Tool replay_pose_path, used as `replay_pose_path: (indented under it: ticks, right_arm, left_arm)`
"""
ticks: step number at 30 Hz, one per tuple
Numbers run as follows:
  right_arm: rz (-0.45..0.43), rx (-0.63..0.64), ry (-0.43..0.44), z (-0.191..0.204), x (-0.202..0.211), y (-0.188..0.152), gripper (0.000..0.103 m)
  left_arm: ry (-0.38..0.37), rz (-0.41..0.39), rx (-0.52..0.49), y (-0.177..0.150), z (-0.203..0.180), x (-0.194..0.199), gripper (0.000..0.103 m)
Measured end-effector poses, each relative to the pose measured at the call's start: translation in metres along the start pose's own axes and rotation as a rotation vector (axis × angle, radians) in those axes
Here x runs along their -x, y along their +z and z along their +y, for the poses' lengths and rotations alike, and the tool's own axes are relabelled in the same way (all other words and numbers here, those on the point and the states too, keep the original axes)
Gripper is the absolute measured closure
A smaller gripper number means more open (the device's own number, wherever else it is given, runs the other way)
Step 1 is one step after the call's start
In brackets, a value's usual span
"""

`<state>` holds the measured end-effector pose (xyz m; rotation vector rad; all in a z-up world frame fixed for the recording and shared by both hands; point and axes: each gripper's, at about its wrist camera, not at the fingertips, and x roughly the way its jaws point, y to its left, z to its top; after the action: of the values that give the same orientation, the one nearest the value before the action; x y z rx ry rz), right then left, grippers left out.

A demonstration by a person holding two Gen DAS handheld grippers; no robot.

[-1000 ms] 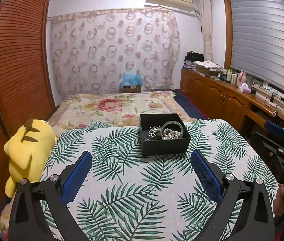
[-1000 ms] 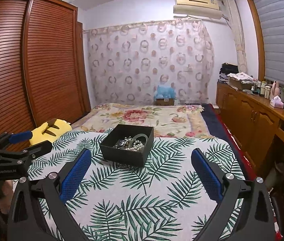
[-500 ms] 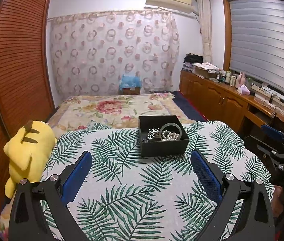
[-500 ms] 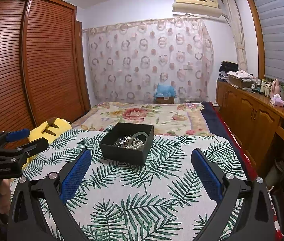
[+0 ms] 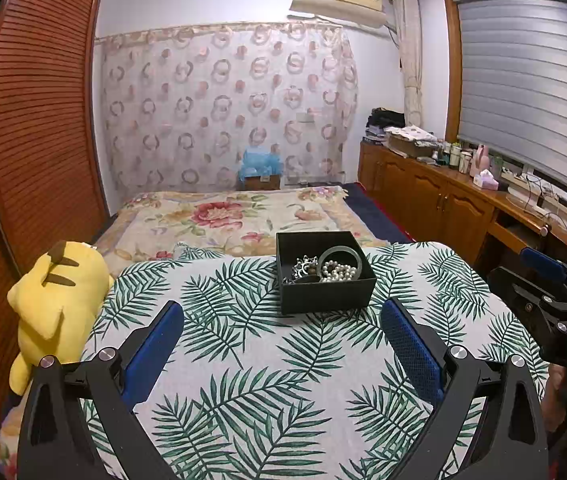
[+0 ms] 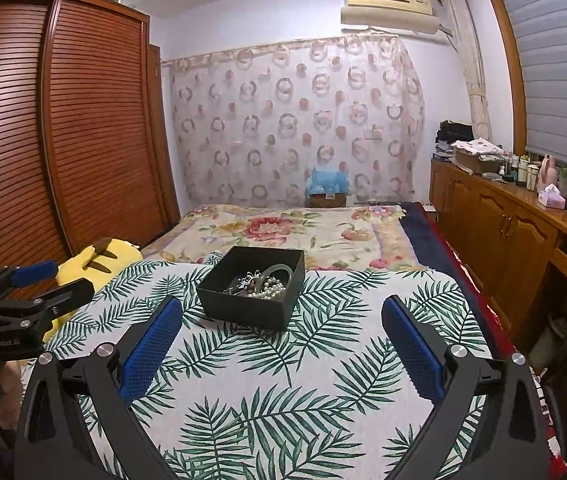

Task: Organize jewelry

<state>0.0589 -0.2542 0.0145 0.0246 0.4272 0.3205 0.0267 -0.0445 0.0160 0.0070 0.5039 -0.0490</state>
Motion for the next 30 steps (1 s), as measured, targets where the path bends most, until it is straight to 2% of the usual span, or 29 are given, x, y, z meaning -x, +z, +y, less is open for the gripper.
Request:
replay_pose_path:
  ticks: [30]
  right_arm:
    - [-0.004, -0.003, 0.008, 0.0045, 0.0018, -0.0009, 0.003]
  left_arm:
    - [-0.009, -0.010, 0.001, 0.0082, -0.0048, 0.0077, 0.008]
